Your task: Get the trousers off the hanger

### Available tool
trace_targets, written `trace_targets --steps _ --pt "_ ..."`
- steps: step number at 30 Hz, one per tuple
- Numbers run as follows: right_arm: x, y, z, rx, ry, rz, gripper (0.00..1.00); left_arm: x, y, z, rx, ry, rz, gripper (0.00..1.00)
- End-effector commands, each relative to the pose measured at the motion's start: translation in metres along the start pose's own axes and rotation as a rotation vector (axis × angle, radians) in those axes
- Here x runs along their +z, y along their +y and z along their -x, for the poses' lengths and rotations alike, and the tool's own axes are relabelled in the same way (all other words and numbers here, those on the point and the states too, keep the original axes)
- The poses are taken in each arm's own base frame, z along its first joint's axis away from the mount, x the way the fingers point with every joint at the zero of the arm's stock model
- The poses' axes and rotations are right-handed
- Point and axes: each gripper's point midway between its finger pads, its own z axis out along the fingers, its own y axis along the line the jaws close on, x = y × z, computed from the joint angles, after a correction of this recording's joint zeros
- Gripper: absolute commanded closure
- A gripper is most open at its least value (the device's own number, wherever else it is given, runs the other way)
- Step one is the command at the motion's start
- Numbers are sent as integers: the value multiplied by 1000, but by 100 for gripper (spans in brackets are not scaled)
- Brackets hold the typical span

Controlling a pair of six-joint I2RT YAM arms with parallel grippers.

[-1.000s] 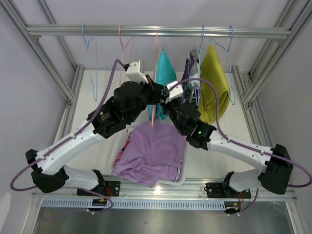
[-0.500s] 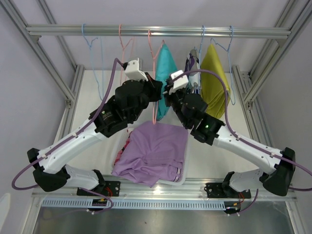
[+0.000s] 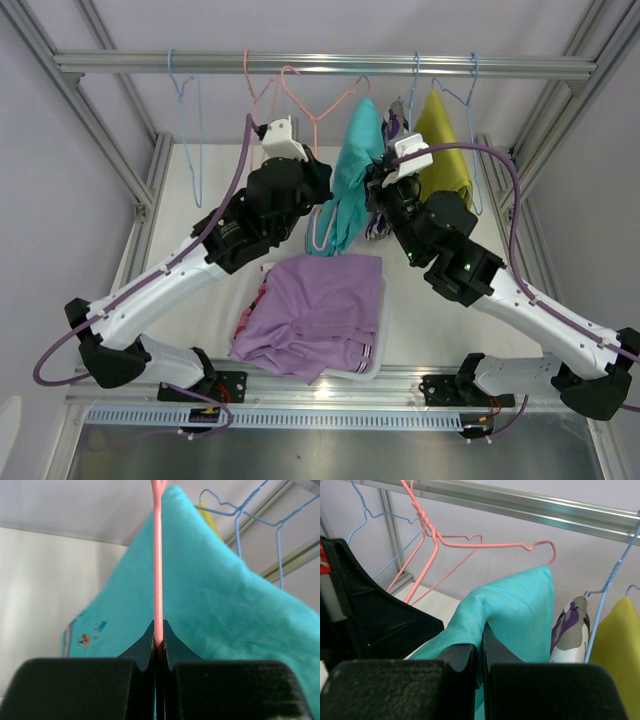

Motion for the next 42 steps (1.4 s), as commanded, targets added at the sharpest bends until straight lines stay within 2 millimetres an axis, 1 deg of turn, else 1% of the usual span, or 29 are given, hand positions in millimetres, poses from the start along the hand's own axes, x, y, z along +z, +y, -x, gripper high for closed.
trace_targets --steps 1,2,5,6,8,9,10,11,12,16,18,21,23,25,27,28,29,32,33,37,39,40,42 --pt "-16 -25 78 68 -174 -41 100 9 10 11 12 -47 61 99" --pt "-18 -28 86 69 -186 -42 100 11 11 9 20 -43 67 100" --pt "-21 -33 98 47 -195 -47 100 17 14 0 36 -24 85 100" --pt "-23 -37 111 42 -216 -51 100 19 14 -3 42 -19 88 99" --pt "-24 -39 120 29 -219 -54 100 22 16 -8 51 -8 98 100" --pt "-27 -44 133 30 -241 -62 100 24 17 -10 54 -4 102 99" --pt "-29 -48 140 20 -250 -68 100 24 18 -12 58 1 104 99" --pt "-30 -49 143 11 -248 -68 100 25 18 -13 60 3 105 100" --pt "-31 -51 152 14 -262 -71 100 26 19 -16 62 9 107 99" --pt "-35 -56 164 -10 -276 -76 100 30 21 -23 73 20 118 100" --pt "-37 -58 168 -11 -281 -80 100 32 23 -27 83 27 127 100" --pt "-40 -60 168 -8 -281 -79 100 34 26 -32 107 34 138 99" --pt "-45 -63 169 -5 -281 -78 100 37 33 -38 149 43 160 100" --pt "-52 -67 173 0 -293 -80 100 39 38 -45 190 59 174 99" --pt "-55 -69 168 -21 -272 -79 100 40 46 -56 219 77 196 99" --pt "-57 -70 168 -28 -267 -78 100 41 49 -58 227 78 201 99" --pt "-61 -74 174 -25 -275 -83 100 41 55 -69 244 96 212 99" --pt "-68 -79 179 -25 -275 -84 100 39 61 -76 250 111 218 99" --pt "-70 -80 182 -23 -280 -82 100 37 66 -84 261 126 228 99" --pt "-79 -86 184 -19 -278 -85 100 33 79 -100 274 157 244 100" --pt "-85 -90 186 -12 -285 -89 100 29 83 -102 280 164 252 99" --pt "-86 -91 186 -12 -282 -88 100 28 88 -107 290 176 259 99" --pt "-91 -93 189 -6 -288 -83 100 26 91 -110 307 185 261 99"
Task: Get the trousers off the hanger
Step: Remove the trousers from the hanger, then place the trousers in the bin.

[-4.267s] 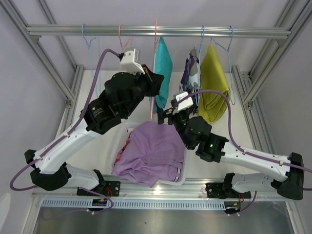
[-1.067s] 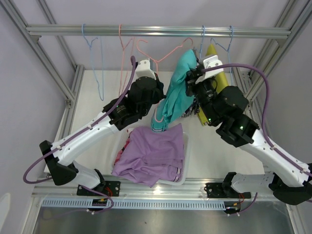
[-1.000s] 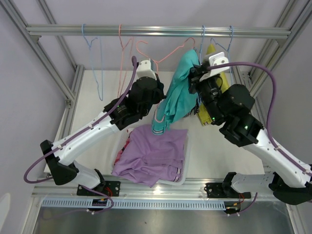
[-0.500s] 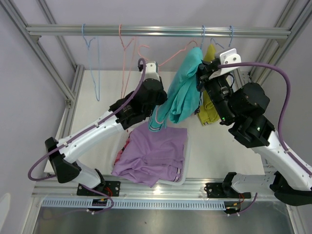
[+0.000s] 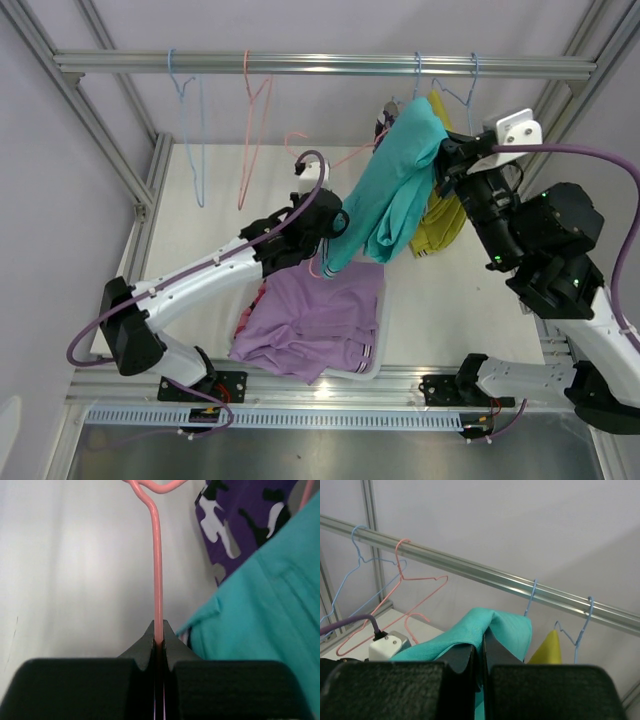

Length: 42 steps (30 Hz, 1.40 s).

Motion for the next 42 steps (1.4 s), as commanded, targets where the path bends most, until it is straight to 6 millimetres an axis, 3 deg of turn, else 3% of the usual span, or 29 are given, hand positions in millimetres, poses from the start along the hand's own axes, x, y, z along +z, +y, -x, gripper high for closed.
trace_targets --steps 1,6,12,17,25,30,35,39,42 --pt "-26 -39 65 102 -178 -63 100 -8 20 7 19 -31 51 100" --pt "-36 -43 65 115 -171 -50 100 -9 32 -4 41 -23 85 99" --pt "-51 -35 42 134 -132 -1 100 -19 41 8 40 -42 101 99" --pt "-66 -45 36 147 -131 -14 100 -20 50 12 99 -41 155 99" --pt "-67 -31 14 157 -83 33 100 -28 59 17 90 -43 189 100" --pt "-58 -5 -9 192 -45 96 100 -56 58 55 9 -110 125 99" --pt "-42 29 -32 238 -5 169 100 -101 68 98 -73 -200 67 99" --pt "-34 61 -48 286 10 239 100 -141 76 128 -155 -263 -28 99" --pt "-31 93 -57 322 20 299 100 -163 80 138 -206 -281 -101 100"
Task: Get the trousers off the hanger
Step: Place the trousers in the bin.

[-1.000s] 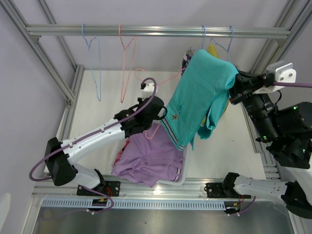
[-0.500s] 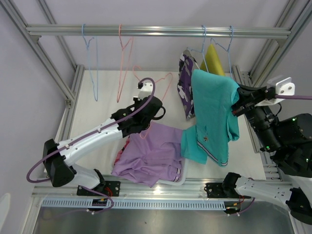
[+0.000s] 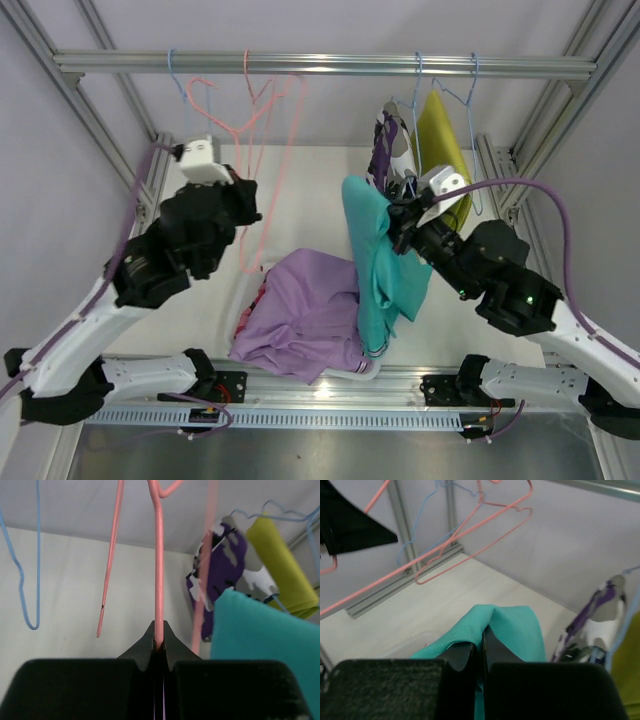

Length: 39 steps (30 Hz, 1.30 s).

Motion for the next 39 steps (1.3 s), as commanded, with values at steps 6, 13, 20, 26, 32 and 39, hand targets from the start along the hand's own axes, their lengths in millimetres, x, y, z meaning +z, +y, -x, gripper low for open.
trace_targets --steps 6,13,20,26,32,39 --pt "32 87 3 118 -93 163 100 -42 10 38 -138 -59 -110 100" --pt "51 153 -66 145 22 258 100 -41 4 29 -119 -39 -137 99" --pt "47 195 -173 222 173 287 100 -40 4 19 -103 -35 -156 99" --pt "35 221 -241 236 306 290 83 -41 3 13 -107 -25 -172 100" --pt "21 232 -223 211 311 283 24 -41 2 5 -103 -7 -181 99" --pt "0 214 -155 217 232 271 21 -46 -1 9 -112 -11 -203 99"
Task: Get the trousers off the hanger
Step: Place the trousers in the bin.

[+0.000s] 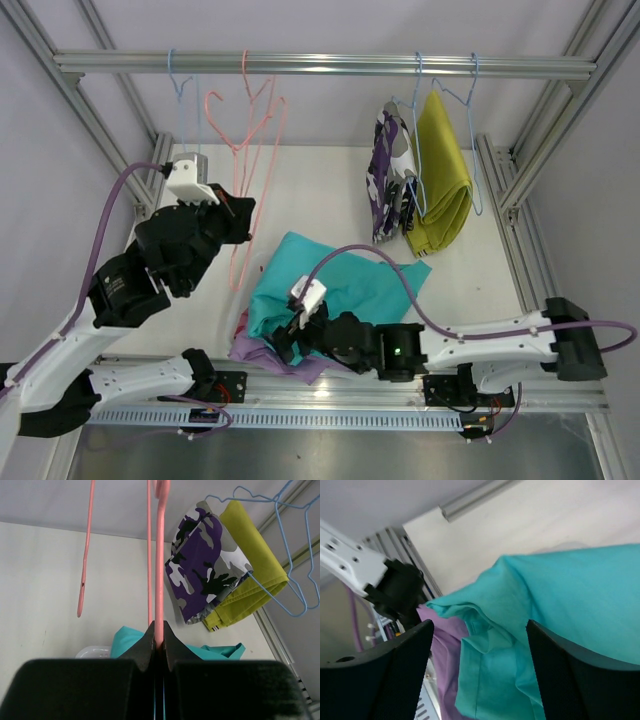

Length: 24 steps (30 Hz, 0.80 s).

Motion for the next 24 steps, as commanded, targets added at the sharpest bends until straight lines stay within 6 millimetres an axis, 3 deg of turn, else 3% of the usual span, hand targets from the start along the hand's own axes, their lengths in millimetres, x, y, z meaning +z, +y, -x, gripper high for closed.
trace_targets --steps 1,5,8,12,15,19,21,23,24 --pt "-29 -11 63 58 -128 -43 22 -7 -10 11 -41 -24 -58 99" --pt "-43 -31 72 48 -159 -106 30 -7 -12 7 -48 -15 -63 99" --pt "-44 -46 67 41 -156 -143 37 -6 -15 6 -49 -9 -70 99" --pt "-35 -63 45 70 -131 -172 52 -7 -18 9 -50 -15 -79 99" --pt "-23 -77 0 121 -73 -188 57 -6 -19 5 -44 -9 -81 99" --pt "-20 -87 -108 229 68 -197 59 -5 -20 -3 -33 7 -82 99" --pt "-24 -83 -146 283 129 -216 59 -4 -20 -7 -29 14 -83 99" --pt "-28 -82 -160 304 155 -227 60 -4 -20 -11 -26 20 -85 99" --pt "-30 -78 -156 300 144 -225 59 -4 -21 -11 -30 19 -89 99"
